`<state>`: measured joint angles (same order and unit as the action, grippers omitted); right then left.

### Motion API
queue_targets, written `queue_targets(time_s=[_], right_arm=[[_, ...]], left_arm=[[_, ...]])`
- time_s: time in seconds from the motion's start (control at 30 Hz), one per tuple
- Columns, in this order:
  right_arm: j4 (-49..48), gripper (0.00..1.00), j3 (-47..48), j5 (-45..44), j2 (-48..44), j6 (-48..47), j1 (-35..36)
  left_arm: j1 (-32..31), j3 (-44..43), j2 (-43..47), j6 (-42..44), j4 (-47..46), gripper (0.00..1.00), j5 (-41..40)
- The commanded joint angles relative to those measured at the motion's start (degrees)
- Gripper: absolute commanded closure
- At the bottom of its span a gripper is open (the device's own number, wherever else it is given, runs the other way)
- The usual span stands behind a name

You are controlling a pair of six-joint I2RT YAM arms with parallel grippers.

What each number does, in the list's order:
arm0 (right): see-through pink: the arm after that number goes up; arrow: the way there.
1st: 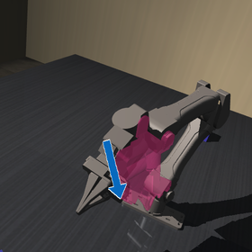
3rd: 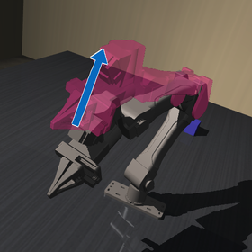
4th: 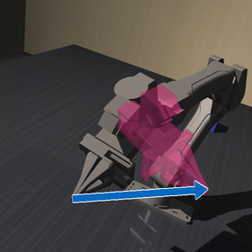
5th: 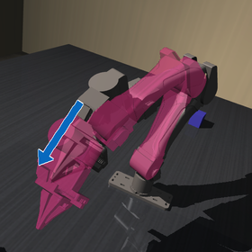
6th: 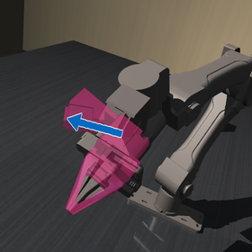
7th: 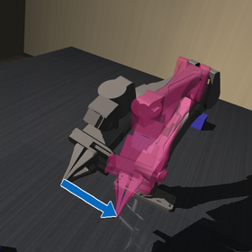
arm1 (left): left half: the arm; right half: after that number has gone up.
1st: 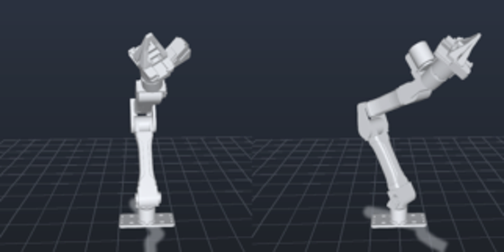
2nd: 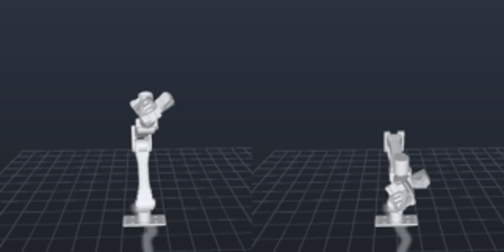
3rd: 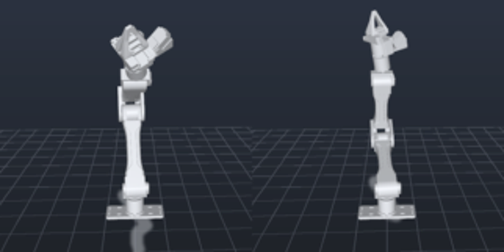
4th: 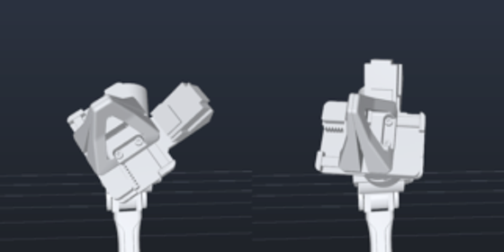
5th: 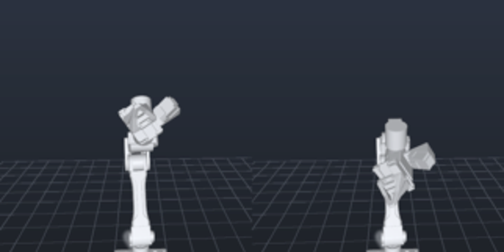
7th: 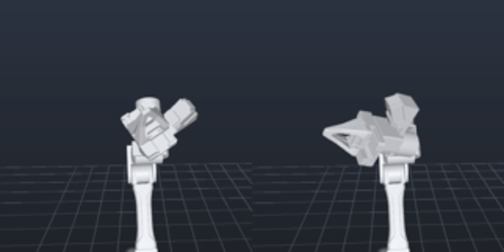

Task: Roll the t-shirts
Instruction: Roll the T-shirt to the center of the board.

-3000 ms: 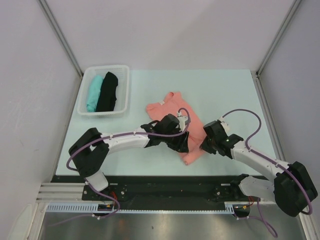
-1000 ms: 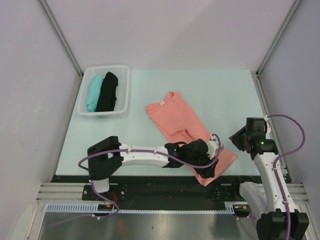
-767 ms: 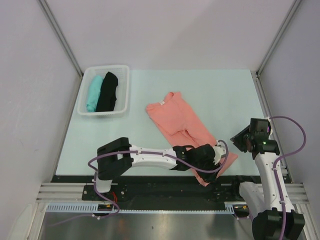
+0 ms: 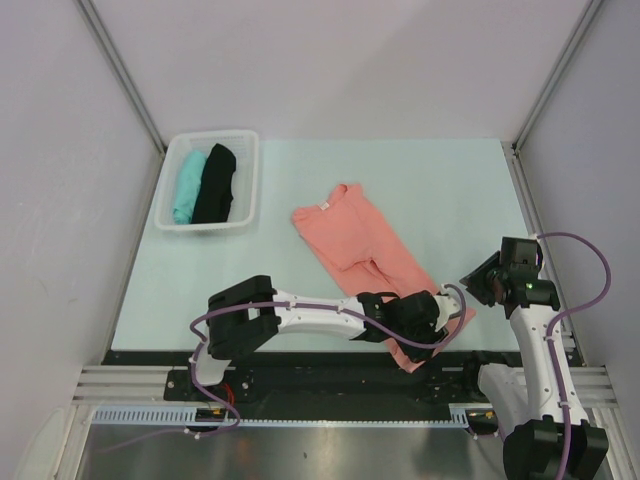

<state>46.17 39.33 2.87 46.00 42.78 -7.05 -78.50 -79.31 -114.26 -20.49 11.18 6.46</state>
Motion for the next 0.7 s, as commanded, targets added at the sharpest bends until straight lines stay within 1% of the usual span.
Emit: queue_targets(time_s=[0.0, 0.13, 0.3, 0.47, 0.63, 0.67], right_arm=[[0.15, 0.67, 1.01, -0.50, -0.21, -0.86, -0.25], [-0.38, 0.67, 1.01, -0.68, 0.41, -1.04, -0.25], [-0.56, 0.67, 1.01, -1.20, 0.32, -1.12, -0.25], [-0.73, 0.67, 1.01, -1.38, 0.58, -1.30, -0.33], [-0.82, 0.67, 1.01, -1.38, 1.02, -1.39, -0.33], [-0.91, 0.67, 1.01, -1.38, 1.11, -1.48, -0.25]], left_arm=[[-0.34, -0.06, 0.61, 0.10, -3.09, 0.52, 2.59], [-0.34, -0.32, 0.18, 0.10, -2.57, 0.52, 2.07], [-0.34, -0.32, -0.26, 0.28, -2.04, 0.57, 0.32], [-0.34, -0.32, -0.62, 0.45, -2.04, 0.61, 0.31], [-0.34, -0.32, -0.97, 0.45, -1.86, 0.70, 0.48], [-0.34, -0.32, -0.97, 0.45, -1.95, 0.74, 0.48]])
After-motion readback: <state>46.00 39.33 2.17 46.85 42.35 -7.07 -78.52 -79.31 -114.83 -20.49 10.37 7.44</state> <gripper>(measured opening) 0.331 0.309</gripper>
